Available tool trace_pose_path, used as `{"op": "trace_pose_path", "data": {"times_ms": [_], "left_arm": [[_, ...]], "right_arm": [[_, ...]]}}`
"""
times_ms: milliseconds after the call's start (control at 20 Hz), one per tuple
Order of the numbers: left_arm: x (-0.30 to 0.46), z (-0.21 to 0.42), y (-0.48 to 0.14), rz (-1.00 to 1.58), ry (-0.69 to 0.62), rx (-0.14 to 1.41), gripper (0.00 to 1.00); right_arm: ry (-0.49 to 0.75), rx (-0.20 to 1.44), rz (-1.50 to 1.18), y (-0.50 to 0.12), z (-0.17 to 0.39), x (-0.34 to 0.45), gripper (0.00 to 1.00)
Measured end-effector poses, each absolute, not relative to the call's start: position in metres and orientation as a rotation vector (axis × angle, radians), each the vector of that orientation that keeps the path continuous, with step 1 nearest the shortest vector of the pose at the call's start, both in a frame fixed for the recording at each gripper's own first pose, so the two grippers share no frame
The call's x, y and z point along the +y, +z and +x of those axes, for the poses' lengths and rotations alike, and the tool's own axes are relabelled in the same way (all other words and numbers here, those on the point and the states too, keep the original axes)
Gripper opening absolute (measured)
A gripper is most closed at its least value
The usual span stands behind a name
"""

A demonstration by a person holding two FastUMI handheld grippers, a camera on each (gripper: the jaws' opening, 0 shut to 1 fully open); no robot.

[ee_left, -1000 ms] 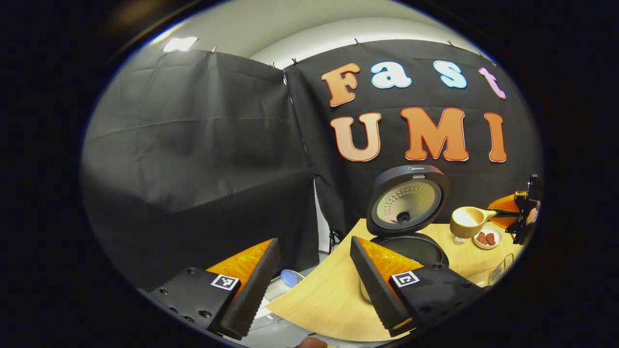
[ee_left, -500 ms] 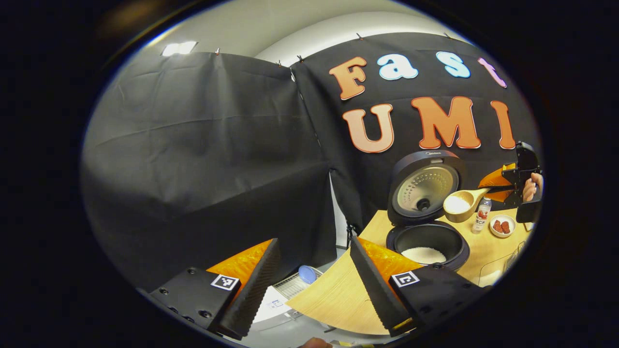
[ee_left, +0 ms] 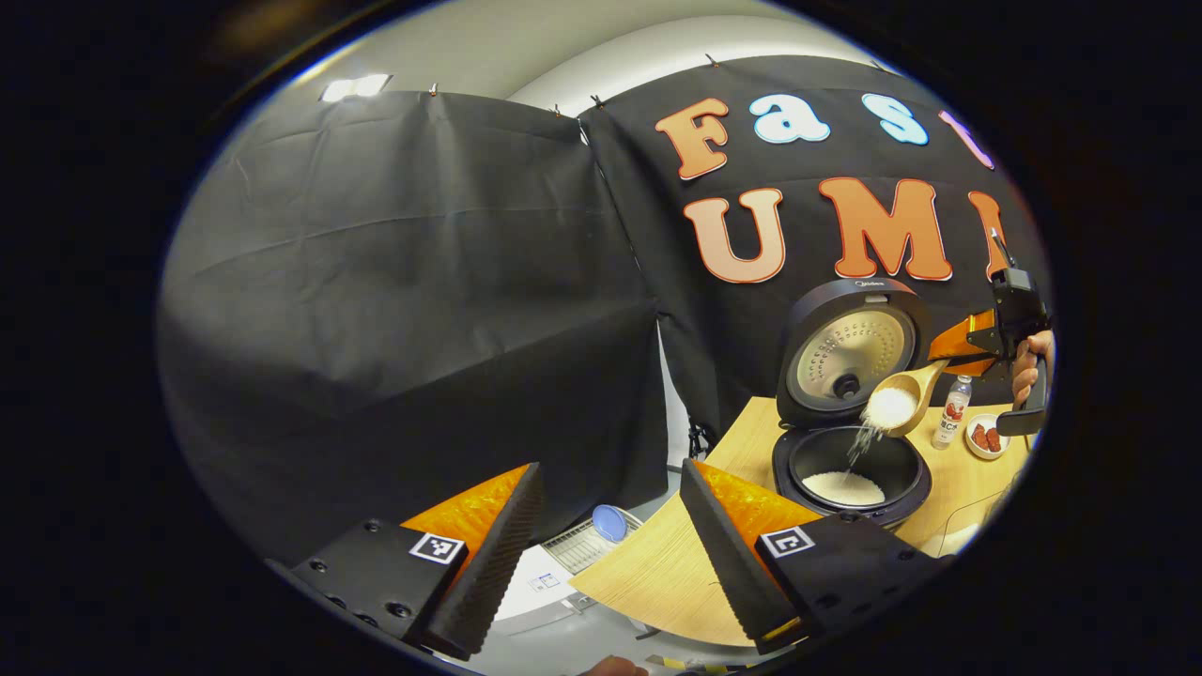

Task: Close the left gripper, press the button to open the rice cooker; take a wooden spoon from the chopstick holder with the right hand, scoop a spoonful of rice and pour it into the rice cooker, then put the wooden spoon back into the chopstick holder.

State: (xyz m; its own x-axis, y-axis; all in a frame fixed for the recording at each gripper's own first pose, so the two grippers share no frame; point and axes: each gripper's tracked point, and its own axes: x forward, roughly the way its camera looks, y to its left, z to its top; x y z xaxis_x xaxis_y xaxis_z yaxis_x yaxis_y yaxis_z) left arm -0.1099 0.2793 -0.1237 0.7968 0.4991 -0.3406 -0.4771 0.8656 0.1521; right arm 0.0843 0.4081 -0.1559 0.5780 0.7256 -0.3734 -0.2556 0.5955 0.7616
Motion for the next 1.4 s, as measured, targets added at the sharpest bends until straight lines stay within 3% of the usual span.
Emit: {"op": "trace_pose_path", "data": {"times_ms": [750,1000,1050,1400], "left_arm": [[0.278,-0.118,-0.119,0.072,0.533,0.388,1.00],[0.275,-0.132,-0.115,0.071,0.556,0.378,0.95],[0.276,-0.135,-0.117,0.065,0.561,0.382,0.99],[0.290,-0.144,-0.120,0.047,0.601,0.388,0.99]], "right_arm": [[0.660,0.620,0.390,-0.158,0.069,0.413,0.07],[0.701,0.552,0.292,-0.149,0.068,0.426,0.07],[0.704,0.547,0.278,-0.148,0.068,0.429,0.06],[0.742,0.473,0.178,-0.132,0.068,0.448,0.07]]}}
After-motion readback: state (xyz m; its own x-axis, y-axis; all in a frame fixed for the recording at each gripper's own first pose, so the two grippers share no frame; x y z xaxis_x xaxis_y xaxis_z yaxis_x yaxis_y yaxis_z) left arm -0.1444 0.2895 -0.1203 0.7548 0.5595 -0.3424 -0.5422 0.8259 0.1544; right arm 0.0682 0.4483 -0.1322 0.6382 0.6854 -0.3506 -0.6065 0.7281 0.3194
